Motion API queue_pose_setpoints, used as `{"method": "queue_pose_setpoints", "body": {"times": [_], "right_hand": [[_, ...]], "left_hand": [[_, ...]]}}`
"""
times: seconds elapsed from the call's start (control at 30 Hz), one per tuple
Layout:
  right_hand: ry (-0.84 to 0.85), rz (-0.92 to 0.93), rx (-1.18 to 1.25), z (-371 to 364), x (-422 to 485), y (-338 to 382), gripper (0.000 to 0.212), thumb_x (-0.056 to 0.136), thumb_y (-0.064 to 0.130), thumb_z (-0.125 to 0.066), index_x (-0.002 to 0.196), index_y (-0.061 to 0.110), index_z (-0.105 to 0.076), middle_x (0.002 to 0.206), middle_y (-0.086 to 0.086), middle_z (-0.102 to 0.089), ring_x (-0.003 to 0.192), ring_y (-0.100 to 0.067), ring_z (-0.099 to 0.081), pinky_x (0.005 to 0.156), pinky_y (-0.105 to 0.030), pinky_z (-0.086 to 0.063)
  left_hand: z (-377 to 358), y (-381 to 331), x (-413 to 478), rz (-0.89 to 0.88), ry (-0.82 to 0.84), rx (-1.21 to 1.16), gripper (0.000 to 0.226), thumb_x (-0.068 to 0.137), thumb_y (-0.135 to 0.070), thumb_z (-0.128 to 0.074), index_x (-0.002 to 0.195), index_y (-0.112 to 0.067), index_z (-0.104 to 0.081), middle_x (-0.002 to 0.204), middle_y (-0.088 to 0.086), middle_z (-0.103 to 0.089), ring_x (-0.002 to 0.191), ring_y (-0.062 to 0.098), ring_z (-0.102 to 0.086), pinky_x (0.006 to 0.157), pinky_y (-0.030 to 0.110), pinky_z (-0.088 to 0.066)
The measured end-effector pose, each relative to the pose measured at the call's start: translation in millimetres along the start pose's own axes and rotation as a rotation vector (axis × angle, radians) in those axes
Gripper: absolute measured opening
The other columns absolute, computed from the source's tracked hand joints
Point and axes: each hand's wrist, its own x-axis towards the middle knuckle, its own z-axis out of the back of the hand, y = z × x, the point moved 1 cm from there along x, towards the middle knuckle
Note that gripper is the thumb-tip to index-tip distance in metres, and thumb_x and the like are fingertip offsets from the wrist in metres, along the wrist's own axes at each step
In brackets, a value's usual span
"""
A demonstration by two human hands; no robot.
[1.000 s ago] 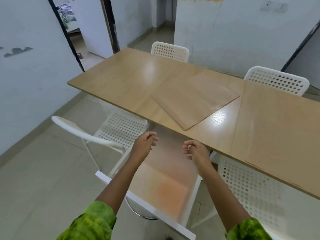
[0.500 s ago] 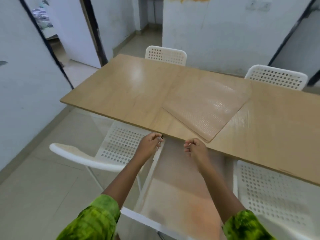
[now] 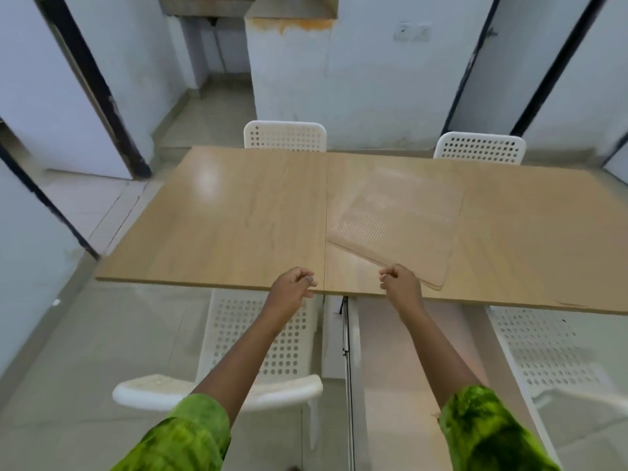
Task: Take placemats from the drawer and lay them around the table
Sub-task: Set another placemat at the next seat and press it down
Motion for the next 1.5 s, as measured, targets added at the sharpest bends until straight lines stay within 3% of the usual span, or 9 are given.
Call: {"method": "queue_pose_setpoints", "body": {"times": [0.13,0.3,0.57,0.83,1.0,1.17,1.33,1.4,1.5], "right_hand": [[-0.080,0.069,-0.333,7,32,7,0.028,0.087,0.006,-0.043,0.107,0.006,-0.063,0.112,-0.013,-0.064,0.099,-0.028,-0.058,0.076,-0.030,-0.041],[0.108,0.072,-0.691,21,82,-3,0.047,0.091,0.016,-0.047,0.138,0.019,-0.044,0.154,-0.006,-0.028,0.136,-0.023,-0.037,0.105,-0.031,-0.033],[0.186,0.123,-0.924,38,115,-15,0.030,0.089,0.020,-0.047,0.116,0.019,-0.059,0.120,-0.004,-0.064,0.105,-0.025,-0.060,0.084,-0.033,-0.046],[0.213,0.242,-1.131,28,118,-11,0.027,0.088,0.023,-0.047,0.109,0.010,-0.058,0.112,-0.010,-0.063,0.097,-0.030,-0.061,0.076,-0.034,-0.046],[0.160,0.237,-1.225,14,116,-20,0.029,0.094,0.015,-0.033,0.113,0.000,-0.049,0.111,-0.021,-0.058,0.097,-0.035,-0.059,0.072,-0.037,-0.044],[0.091,0.249,-1.207,5,114,-17,0.030,0.094,0.008,-0.030,0.120,0.001,-0.043,0.113,-0.021,-0.058,0.099,-0.032,-0.060,0.074,-0.037,-0.045],[-0.034,0.137,-1.042,9,110,-3,0.027,0.092,0.009,-0.036,0.117,0.004,-0.043,0.108,-0.017,-0.059,0.093,-0.035,-0.061,0.071,-0.038,-0.045],[-0.101,0.160,-0.976,9,106,8,0.024,0.091,0.010,-0.039,0.113,0.004,-0.046,0.105,-0.015,-0.060,0.093,-0.034,-0.060,0.072,-0.038,-0.046],[-0.145,0.274,-0.978,-3,93,26,0.018,0.091,0.015,-0.040,0.104,0.007,-0.050,0.098,-0.011,-0.062,0.088,-0.030,-0.061,0.065,-0.035,-0.044]], "left_hand": [[4,-8,34,0.021,0.065,-0.022,0.019,0.096,-0.018,-0.043,0.107,-0.013,-0.057,0.100,0.002,-0.063,0.082,0.017,-0.059,0.065,0.027,-0.043],[-3,-15,76,0.068,0.159,-0.011,0.016,0.097,-0.018,-0.042,0.103,-0.014,-0.056,0.099,0.004,-0.062,0.082,0.017,-0.057,0.064,0.025,-0.043],[-31,-25,125,0.119,0.297,0.026,0.016,0.096,-0.019,-0.043,0.101,-0.014,-0.057,0.097,0.002,-0.063,0.080,0.016,-0.057,0.064,0.025,-0.043],[-62,-29,145,0.195,0.391,-0.001,0.013,0.096,-0.019,-0.044,0.100,-0.014,-0.056,0.104,0.001,-0.061,0.084,0.017,-0.058,0.062,0.024,-0.043],[-81,-24,167,0.415,0.401,-0.214,0.014,0.093,-0.009,-0.044,0.081,-0.012,-0.051,0.080,0.004,-0.051,0.069,0.014,-0.053,0.059,0.022,-0.045],[-86,-26,169,0.580,0.244,-0.618,0.039,0.095,-0.004,-0.035,0.131,0.011,-0.036,0.135,0.027,-0.044,0.128,0.035,-0.044,0.108,0.036,-0.038],[-100,-31,167,0.565,0.226,-0.832,0.052,0.094,-0.013,-0.049,0.139,0.005,-0.030,0.146,0.025,-0.032,0.137,0.032,-0.032,0.115,0.037,-0.027],[-111,-39,169,0.516,0.332,-0.870,0.044,0.091,-0.014,-0.054,0.132,-0.005,-0.043,0.141,0.019,-0.040,0.133,0.028,-0.038,0.112,0.036,-0.028],[-122,-52,180,0.451,0.416,-0.841,0.003,0.087,-0.014,-0.061,0.089,-0.014,-0.059,0.086,0.007,-0.059,0.080,0.018,-0.056,0.086,0.033,-0.044]]}}
